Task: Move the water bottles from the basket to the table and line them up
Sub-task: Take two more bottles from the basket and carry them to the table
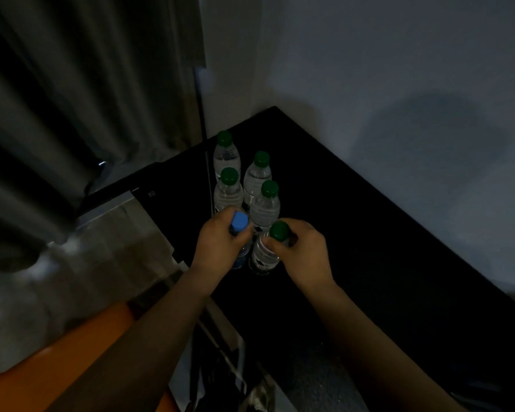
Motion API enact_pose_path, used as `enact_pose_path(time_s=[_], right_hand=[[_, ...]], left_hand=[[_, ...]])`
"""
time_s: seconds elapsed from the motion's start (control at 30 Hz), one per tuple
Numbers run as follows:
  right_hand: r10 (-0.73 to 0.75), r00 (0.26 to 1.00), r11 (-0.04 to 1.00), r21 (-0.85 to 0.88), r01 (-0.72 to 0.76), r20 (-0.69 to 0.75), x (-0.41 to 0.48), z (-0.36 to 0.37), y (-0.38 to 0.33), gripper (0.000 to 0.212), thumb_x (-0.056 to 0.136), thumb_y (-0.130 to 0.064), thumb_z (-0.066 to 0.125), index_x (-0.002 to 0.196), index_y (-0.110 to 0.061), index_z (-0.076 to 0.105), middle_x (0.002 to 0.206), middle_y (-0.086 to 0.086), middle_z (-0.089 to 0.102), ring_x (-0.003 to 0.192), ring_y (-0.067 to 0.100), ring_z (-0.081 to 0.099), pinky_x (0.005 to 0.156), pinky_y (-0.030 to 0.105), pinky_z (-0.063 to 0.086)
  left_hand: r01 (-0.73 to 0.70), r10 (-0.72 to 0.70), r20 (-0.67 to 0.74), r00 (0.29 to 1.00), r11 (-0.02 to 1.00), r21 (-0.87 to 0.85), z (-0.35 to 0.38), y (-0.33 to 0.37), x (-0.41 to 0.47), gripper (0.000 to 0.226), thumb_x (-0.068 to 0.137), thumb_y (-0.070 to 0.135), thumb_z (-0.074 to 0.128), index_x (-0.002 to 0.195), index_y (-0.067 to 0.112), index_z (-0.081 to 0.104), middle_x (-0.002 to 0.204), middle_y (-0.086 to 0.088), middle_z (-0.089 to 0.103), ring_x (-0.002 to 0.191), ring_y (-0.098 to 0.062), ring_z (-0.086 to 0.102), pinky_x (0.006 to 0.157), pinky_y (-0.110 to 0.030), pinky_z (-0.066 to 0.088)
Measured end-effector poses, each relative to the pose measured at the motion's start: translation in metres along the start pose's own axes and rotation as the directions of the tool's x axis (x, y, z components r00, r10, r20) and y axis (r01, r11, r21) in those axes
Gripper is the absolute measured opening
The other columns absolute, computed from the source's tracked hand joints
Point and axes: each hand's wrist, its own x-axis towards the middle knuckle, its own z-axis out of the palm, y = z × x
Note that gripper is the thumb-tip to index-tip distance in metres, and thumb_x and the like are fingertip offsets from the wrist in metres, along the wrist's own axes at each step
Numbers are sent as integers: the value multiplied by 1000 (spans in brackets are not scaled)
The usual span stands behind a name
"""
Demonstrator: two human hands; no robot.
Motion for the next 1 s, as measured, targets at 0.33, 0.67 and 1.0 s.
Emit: enact_pose_path(time_s=[0.33, 0.67, 1.0], right_hand=[[249, 923, 757, -653, 2, 292, -23, -42, 2, 48, 81, -36, 69, 120, -11, 57, 117, 8, 60, 103, 21, 58, 84, 31, 50], [352, 894, 726, -684, -73, 278, -42, -49, 3, 51, 85, -39, 67, 129, -18, 52, 125, 4, 57, 112, 18, 56, 86, 29, 48], [459, 868, 734, -631, -251, 188, -88, -77, 11, 54, 81, -43, 70, 130, -28, 51, 121, -3, 58, 103, 12, 56, 75, 21, 42]], left_hand=[[47, -49, 88, 995, 999, 28, -8, 8, 5, 18, 82, 15, 68, 82, 15, 51, 80, -3, 56, 76, -18, 54, 67, -23, 36], [-235, 171, 274, 946, 947, 218, -48, 54, -4, 35, 82, 18, 69, 114, 11, 60, 110, -10, 60, 103, -24, 54, 80, -26, 41], [-371, 173, 610, 773, 904, 214, -31, 68, -48, 34, 84, 26, 67, 115, 15, 58, 115, -2, 61, 105, -16, 55, 87, -28, 44]])
